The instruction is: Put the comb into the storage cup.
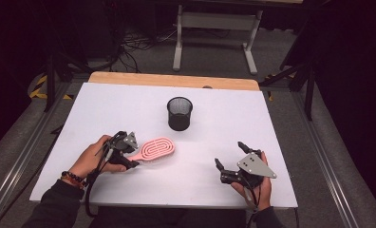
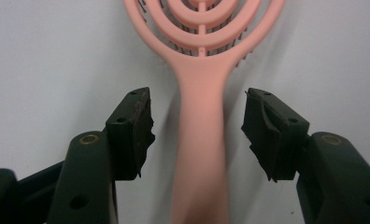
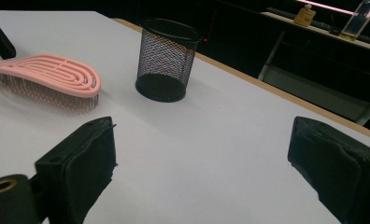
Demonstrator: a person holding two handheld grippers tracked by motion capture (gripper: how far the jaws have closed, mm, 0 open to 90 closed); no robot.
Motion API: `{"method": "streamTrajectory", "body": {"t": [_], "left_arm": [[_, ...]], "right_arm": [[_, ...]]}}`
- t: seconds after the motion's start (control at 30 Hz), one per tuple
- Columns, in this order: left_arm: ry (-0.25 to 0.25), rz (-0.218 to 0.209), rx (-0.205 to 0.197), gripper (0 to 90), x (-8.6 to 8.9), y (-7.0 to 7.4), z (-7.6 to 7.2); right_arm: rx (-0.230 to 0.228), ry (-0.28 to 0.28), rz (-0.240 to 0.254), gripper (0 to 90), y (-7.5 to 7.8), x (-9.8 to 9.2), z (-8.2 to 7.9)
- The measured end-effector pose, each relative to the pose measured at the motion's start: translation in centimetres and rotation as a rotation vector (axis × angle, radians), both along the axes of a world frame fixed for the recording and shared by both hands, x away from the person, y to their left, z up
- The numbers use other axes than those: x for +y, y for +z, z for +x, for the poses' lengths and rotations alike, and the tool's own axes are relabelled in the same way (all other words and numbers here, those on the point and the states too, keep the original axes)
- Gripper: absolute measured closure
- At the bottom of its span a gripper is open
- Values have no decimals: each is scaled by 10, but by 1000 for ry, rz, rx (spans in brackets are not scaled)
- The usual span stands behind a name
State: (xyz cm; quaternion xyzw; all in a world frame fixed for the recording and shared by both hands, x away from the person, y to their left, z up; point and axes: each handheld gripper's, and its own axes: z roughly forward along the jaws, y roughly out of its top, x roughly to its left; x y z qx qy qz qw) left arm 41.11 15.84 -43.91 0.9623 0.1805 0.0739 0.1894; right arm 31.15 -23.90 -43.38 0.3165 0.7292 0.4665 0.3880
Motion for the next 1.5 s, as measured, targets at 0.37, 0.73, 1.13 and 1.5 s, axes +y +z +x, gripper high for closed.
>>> {"method": "streamTrajectory", "body": {"t": [0.37,0.73,1.13,1.5], "left_arm": [[-29,26,36,587,-10,-5,7],[-39,10,39,676,-10,-6,7],[-34,-12,-41,689,-8,-9,-4],[6,-104,-119,690,1,-3,-8]], "right_arm": [[5,3,-6,84,-1,1,1],[11,7,-15,85,-2,2,1],[18,6,-17,86,-3,1,2],[9,6,-11,86,-2,0,1]]}}
